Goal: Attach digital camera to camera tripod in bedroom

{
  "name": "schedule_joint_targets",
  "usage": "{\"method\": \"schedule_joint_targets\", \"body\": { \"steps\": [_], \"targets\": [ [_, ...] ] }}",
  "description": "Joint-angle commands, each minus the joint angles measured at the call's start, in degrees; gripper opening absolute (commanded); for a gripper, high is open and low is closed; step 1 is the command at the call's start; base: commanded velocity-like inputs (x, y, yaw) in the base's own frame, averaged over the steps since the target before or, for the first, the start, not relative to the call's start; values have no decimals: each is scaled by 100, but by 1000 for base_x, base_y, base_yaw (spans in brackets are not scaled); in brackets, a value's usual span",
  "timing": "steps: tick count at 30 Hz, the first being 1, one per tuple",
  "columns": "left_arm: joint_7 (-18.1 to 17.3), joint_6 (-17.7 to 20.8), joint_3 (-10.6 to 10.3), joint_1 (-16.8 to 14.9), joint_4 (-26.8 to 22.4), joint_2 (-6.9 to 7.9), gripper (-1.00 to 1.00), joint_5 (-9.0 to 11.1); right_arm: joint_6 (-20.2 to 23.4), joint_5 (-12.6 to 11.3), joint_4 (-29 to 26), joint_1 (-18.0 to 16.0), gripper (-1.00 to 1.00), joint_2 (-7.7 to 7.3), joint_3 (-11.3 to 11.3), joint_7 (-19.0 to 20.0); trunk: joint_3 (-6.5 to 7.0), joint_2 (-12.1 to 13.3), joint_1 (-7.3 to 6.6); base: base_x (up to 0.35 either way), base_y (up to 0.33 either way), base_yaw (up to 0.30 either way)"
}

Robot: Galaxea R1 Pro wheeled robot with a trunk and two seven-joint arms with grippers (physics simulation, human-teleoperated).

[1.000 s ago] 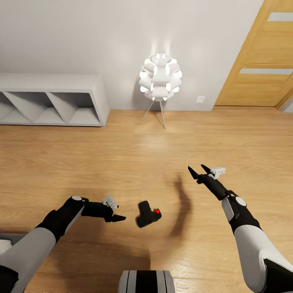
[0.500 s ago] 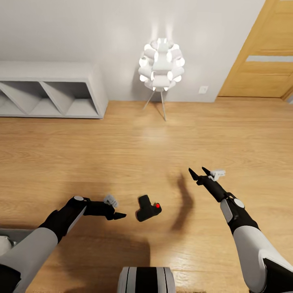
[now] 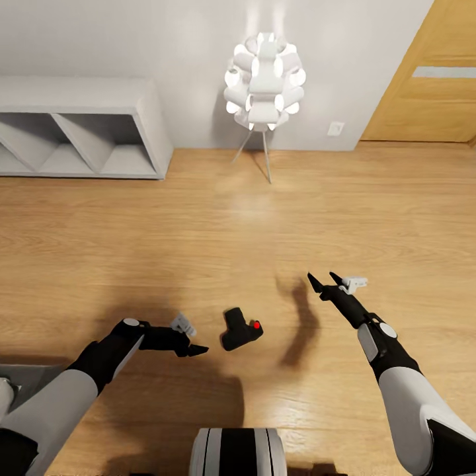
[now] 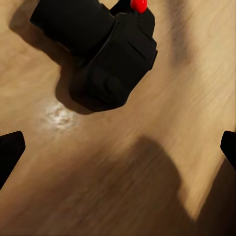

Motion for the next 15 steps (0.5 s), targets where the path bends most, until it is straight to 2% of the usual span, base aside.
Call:
{"method": "schedule_joint_targets", "body": {
  "steps": [1, 15],
  "targets": [
    [12, 51, -21, -3, -8, -4, 100, 32, 5, -35, 9, -5, 100, 1, -16, 44, -26, -3, 1, 0, 0, 0],
    [202, 84, -27, -3, -31, -203, 100, 32, 5, -35, 9, -5, 100, 1, -16, 40, -336, -22, 37, 0, 0, 0]
  ]
}}
